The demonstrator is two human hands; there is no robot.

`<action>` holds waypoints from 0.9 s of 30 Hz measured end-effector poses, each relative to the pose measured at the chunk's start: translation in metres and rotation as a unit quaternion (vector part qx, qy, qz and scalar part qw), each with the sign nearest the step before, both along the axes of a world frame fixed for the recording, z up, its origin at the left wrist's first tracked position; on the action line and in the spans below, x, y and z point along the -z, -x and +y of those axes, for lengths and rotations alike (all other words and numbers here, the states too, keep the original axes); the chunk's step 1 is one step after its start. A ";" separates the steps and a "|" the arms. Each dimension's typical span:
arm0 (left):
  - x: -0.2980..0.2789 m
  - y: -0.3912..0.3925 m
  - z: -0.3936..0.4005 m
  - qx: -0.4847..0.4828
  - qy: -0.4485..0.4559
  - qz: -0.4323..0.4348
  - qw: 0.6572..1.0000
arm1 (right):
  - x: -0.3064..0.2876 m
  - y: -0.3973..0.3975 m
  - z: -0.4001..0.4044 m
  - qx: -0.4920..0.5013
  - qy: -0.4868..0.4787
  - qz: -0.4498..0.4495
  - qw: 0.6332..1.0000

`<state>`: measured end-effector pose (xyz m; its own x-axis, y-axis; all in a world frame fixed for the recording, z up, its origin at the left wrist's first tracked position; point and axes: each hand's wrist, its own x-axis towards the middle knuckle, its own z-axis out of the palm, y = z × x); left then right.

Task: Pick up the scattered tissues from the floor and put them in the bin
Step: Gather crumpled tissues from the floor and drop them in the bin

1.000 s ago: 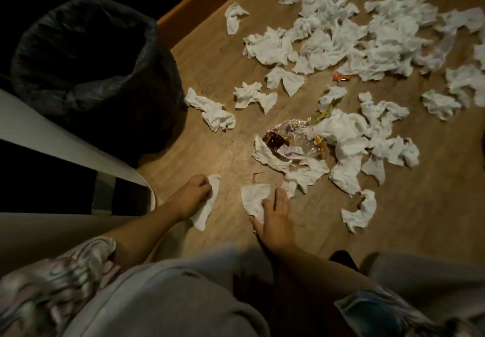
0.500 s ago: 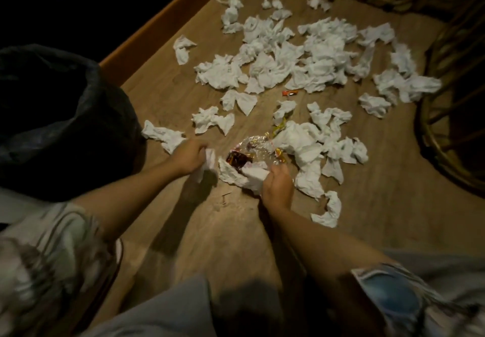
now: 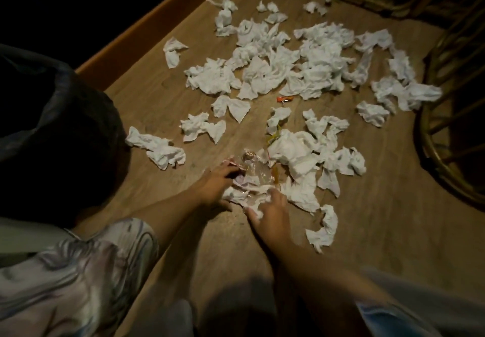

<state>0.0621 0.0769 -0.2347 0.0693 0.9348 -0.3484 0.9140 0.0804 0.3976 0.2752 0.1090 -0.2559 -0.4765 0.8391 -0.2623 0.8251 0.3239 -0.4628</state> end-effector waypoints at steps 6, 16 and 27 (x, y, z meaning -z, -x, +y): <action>-0.001 0.005 -0.036 -0.079 -0.032 0.007 0.996 | 0.006 -0.015 -0.027 -0.021 0.009 0.066 0.998; -0.006 0.037 -0.085 -0.215 -0.038 -0.018 0.976 | -0.009 0.024 -0.007 0.162 0.044 0.142 0.975; -0.085 0.059 -0.064 -0.623 -0.139 -0.119 0.760 | -0.089 0.122 -0.013 0.300 0.156 0.299 0.892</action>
